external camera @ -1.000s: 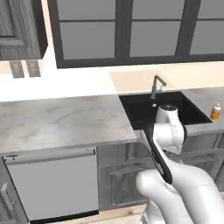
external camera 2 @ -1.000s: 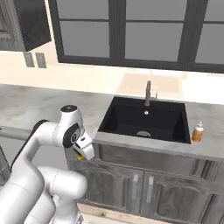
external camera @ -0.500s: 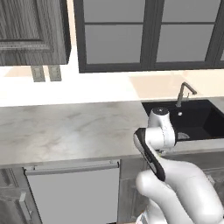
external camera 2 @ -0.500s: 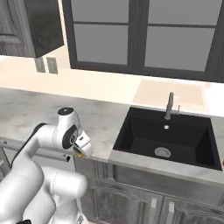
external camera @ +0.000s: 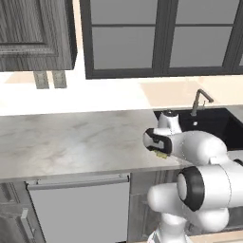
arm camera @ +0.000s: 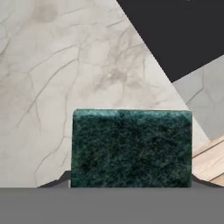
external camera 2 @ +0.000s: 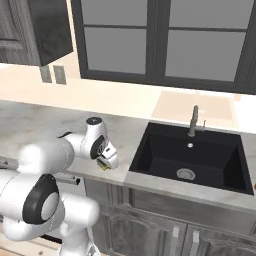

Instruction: Restock the sink supplies by placing the sponge and soap dispenser on the counter and next to the sink. Make sure the soap dispenser is upright.

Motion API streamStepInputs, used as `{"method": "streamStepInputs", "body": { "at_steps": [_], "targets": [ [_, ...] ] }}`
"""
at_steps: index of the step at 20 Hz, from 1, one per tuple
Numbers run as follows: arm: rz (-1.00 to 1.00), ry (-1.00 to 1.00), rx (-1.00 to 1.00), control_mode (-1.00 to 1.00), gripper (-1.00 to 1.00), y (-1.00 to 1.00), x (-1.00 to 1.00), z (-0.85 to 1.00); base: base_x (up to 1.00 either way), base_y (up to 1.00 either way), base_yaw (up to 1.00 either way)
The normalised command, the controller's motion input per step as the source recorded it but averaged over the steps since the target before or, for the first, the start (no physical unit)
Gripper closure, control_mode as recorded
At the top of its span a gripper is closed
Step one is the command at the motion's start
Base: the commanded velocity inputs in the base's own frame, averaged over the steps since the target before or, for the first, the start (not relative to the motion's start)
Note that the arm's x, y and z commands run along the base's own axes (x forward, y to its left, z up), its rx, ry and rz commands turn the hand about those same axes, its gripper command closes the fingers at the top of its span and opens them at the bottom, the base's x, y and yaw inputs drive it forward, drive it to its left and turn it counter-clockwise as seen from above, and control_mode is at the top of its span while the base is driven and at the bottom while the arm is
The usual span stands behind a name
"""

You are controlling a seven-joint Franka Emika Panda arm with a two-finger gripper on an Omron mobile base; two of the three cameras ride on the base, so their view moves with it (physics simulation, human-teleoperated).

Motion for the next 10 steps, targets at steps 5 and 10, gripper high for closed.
{"method": "streamStepInputs", "body": {
  "at_steps": [5, 10],
  "targets": [
    [0.04, 0.12, 0.0, -1.0, 1.0, -0.01, 0.88, -0.08, 0.0, 0.0, 0.0],
    [0.02, 0.09, 0.0, -1.0, 1.0, -0.06, 0.65, -0.26, 0.0, 0.0, 0.0]
  ]
}}
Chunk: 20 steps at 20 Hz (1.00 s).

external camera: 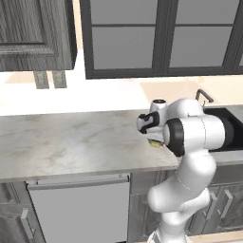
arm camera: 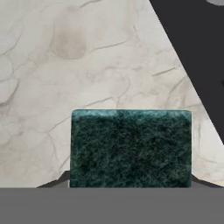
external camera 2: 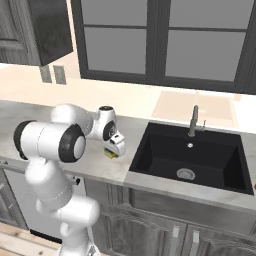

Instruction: Restock the sink supplies by placing the sponge and soap dispenser on the counter and next to the sink. Make sure the soap dispenser is upright.

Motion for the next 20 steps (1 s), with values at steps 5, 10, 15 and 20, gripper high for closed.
{"method": "streamStepInputs", "body": {
  "at_steps": [5, 10, 15, 20],
  "targets": [
    [0.03, 0.06, 0.0, -1.0, -1.0, -0.1, 0.39, -0.38, 0.0, 0.0, 0.0],
    [0.02, 0.0, 0.01, -1.0, -1.0, -0.09, 0.0, -0.28, 0.0, 0.0, 0.0],
    [0.01, -0.04, 0.03, -1.0, -1.0, -0.15, -0.09, 0.0, 0.0, 0.0, 0.0],
    [0.0, -0.08, 0.02, -1.0, -1.0, -0.01, -0.21, 0.4, 0.0, 0.0, 0.0]
  ]
}}
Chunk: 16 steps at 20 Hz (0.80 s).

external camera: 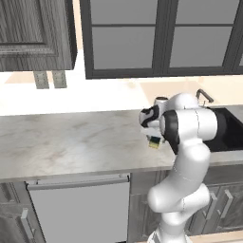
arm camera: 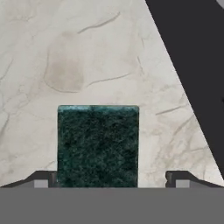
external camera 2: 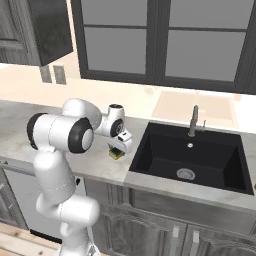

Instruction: Restock the sink supplies by placing the sponge and soap dispenser on the counter and next to the sink. Make sure the soap dispenser is upright.

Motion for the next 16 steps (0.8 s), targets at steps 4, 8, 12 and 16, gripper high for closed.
{"method": "streamStepInputs", "body": {
  "at_steps": [4, 8, 12, 16],
  "targets": [
    [0.0, -0.21, 0.0, -1.0, -1.0, 0.0, -0.25, 0.96, 0.0, 0.0, 0.0],
    [0.0, -0.3, 0.0, -1.0, -1.0, 0.12, -0.66, 0.88, 0.0, 0.0, 0.0],
    [0.0, -0.33, 0.0, -1.0, -1.0, 0.13, -0.99, 0.71, 0.0, 0.0, 0.0],
    [0.0, -0.29, 0.0, -1.0, -1.0, 0.18, -1.0, 0.56, 0.0, 0.0, 0.0]
  ]
}}
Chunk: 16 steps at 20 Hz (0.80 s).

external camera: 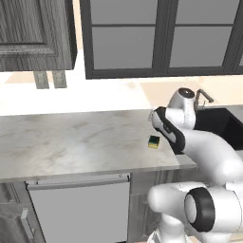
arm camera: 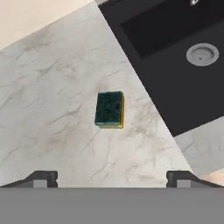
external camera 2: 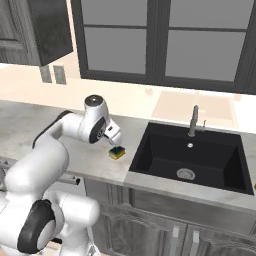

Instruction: Restock the sink supplies by placing the sponge and soap dispenser on the counter and next to the sink. Make sure the soap dispenser is upright.

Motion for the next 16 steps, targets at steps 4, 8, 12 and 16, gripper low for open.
{"method": "streamStepInputs", "body": {
  "at_steps": [4, 8, 12, 16],
  "targets": [
    [0.0, -0.29, 0.0, -1.0, -1.0, 0.14, -1.0, 0.56, 0.0, 0.0, 0.0],
    [0.0, -0.31, 0.0, -1.0, -1.0, 0.09, -0.94, 0.93, 0.0, 0.0, 0.0],
    [0.0, -0.3, 0.0, -1.0, -1.0, 0.01, -0.58, 1.0, 0.0, 0.0, 0.0],
    [0.0, -0.33, -0.01, -1.0, -1.0, 0.0, -0.89, 1.0, 0.0, 0.0, 0.0]
  ]
}}
